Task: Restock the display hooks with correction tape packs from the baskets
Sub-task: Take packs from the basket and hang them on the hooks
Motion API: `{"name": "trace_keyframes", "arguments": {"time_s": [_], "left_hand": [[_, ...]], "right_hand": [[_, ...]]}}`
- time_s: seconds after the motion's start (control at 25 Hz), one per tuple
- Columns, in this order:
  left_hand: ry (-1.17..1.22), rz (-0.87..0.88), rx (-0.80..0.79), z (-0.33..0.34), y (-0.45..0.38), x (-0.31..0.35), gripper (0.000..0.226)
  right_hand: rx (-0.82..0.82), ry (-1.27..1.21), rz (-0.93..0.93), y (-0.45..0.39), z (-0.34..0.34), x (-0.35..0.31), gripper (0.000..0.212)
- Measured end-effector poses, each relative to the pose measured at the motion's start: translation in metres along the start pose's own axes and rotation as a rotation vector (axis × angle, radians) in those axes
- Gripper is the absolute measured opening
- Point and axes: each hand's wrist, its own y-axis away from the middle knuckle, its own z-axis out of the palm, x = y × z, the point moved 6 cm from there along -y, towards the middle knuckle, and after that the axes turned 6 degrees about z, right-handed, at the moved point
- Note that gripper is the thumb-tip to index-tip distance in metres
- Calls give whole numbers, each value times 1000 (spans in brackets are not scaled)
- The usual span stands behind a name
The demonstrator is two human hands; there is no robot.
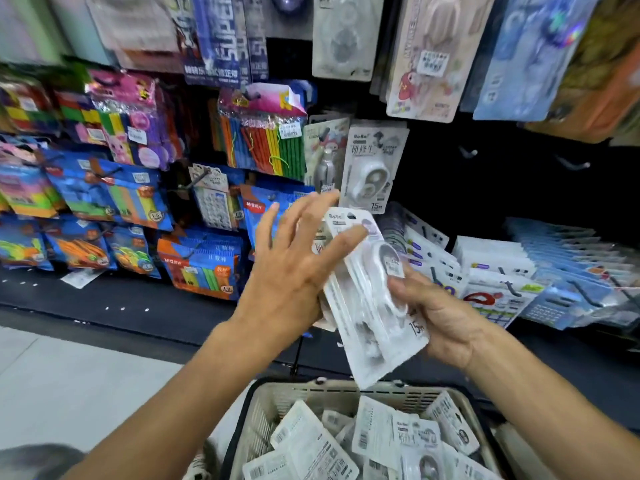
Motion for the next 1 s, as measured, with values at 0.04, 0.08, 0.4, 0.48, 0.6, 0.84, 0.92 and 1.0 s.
{"name": "trace_keyframes", "arguments": {"time_s": [0.04, 0.08, 0.4, 0.48, 0.6, 0.84, 0.92, 1.0], "left_hand": [[146, -254, 17, 0, 0, -10, 82], [454, -531, 0, 4, 2, -20, 83], [1895, -974, -26, 17, -12, -6, 68], [1728, -974, -16, 13, -15, -12, 68], [1533, -1048, 88, 1, -17, -37, 62], [1384, -1102, 367, -28, -13, -93, 54], [1401, -1112, 378, -27, -14, -95, 61], [1405, -1088, 405, -26, -17, -95, 61]], "right_hand": [[24, -4, -61, 0, -1, -8, 97], [41, -1, -108, 0, -1, -15, 105], [141, 240, -323, 10, 10, -48, 71], [162, 305, -391, 16, 16, -61, 65], [221, 412, -468, 18, 25, -80, 50], [493, 580, -403, -11, 16, -105, 27], [618, 548, -411, -9, 8, -98, 20], [693, 533, -495, -3, 4, -91, 23]]}}
